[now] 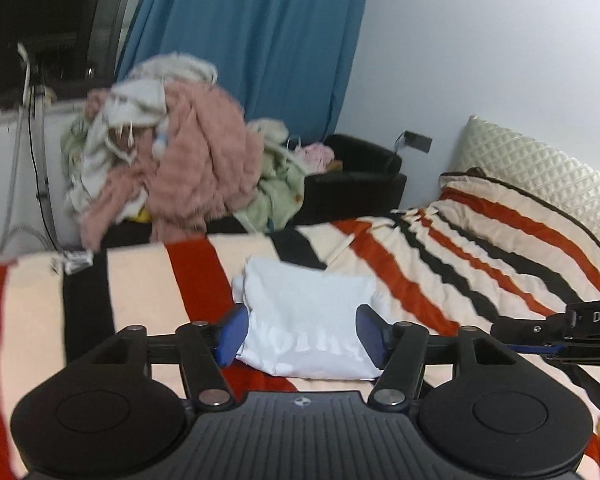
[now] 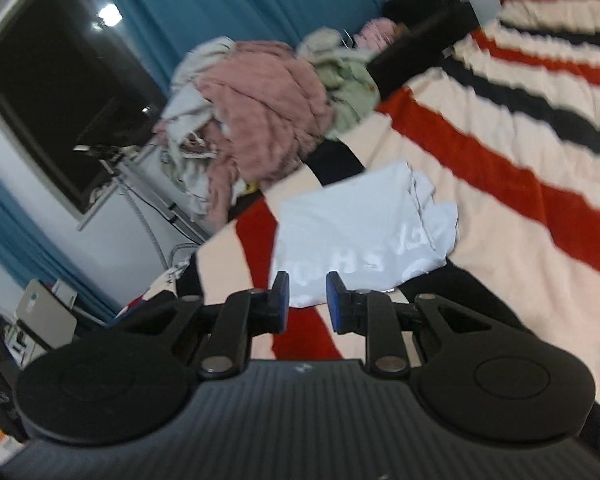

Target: Fold clothes

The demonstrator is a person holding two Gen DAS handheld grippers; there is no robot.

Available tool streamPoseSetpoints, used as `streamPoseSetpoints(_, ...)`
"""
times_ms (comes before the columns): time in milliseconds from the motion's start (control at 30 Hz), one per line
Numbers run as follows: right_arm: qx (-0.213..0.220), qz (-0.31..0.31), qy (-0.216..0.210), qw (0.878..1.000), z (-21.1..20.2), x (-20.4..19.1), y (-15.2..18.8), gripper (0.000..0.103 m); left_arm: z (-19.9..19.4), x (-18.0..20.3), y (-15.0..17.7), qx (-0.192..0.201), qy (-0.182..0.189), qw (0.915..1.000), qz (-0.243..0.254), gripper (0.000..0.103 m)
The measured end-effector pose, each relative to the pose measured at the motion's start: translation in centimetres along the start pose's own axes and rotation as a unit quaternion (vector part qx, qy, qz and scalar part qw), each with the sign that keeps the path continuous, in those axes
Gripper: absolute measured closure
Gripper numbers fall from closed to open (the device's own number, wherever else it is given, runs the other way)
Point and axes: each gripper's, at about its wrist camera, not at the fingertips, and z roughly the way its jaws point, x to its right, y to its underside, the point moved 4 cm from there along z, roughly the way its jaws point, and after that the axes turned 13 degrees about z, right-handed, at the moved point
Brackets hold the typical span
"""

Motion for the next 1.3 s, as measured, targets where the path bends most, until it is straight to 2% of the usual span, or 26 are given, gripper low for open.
streamPoseSetpoints(33,0.005,-0.015,0.0,1.0,-1.3,-0.7,0.2,0.079,-1.8,0.5,-0.5,0.007,-0.003,1.0,0.001,0.014)
streamPoseSetpoints(67,0.01,-0.03,0.0,1.0,-2.6,-1.4,0.4,0.078,-3.5,1.0,-0.8,0.015,-0.007,0.9999,0.003,0.008)
streamPoseSetpoints(100,0.012,-0.043,-0.001,0.999,-3.7,-1.9,0.7,0.073,-5.2,1.5,-1.0,0.023,-0.012,0.9996,0.006,0.007)
streamPoseSetpoints(133,0.012,-0.056,-0.001,0.998,-4.7,-2.3,1.0,0.054,-6.8,2.0,-1.1,0.031,-0.026,0.9991,0.008,0.003)
streamPoseSetpoints(167,0.015,-0.069,-0.005,0.998,-5.8,-2.8,1.4,0.04,-8.5,2.5,-1.2,0.037,-0.039,0.9985,0.013,0.0)
streamPoseSetpoints(200,0.023,-0.082,-0.013,0.996,-7.0,-3.3,1.9,0.018,-9.8,3.1,-1.2,0.043,-0.052,0.9975,0.021,0.0)
streamPoseSetpoints(233,0.032,-0.096,-0.02,0.995,-8.0,-3.6,2.5,0.013,-11.3,3.8,-1.0,0.049,-0.064,0.9962,0.034,0.0)
streamPoseSetpoints(300,0.045,-0.125,-0.027,0.991,-9.7,-4.0,4.1,0.014,-13.8,5.1,-0.5,0.053,-0.078,0.994,0.057,0.0)
streamPoseSetpoints(467,0.075,-0.14,-0.041,0.986,-12.4,-3.3,8.5,0.014,-16.8,5.8,3.7,0.063,-0.082,0.9939,0.039,0.0)
streamPoseSetpoints(767,0.127,-0.158,-0.031,0.979,-11.9,-0.4,13.9,0.014,-21.8,7.0,11.2,0.082,-0.088,0.9927,0.003,0.0)
streamPoseSetpoints(900,0.139,-0.173,-0.031,0.975,-10.7,0.7,16.1,0.014,-22.0,6.7,13.1,0.084,-0.12,0.9891,0.02,0.0)
streamPoseSetpoints(1300,0.156,-0.202,0.008,0.967,-9.3,0.7,17.4,0.014,-20.1,5.9,14.9,0.055,-0.124,0.9905,0.022,0.0)
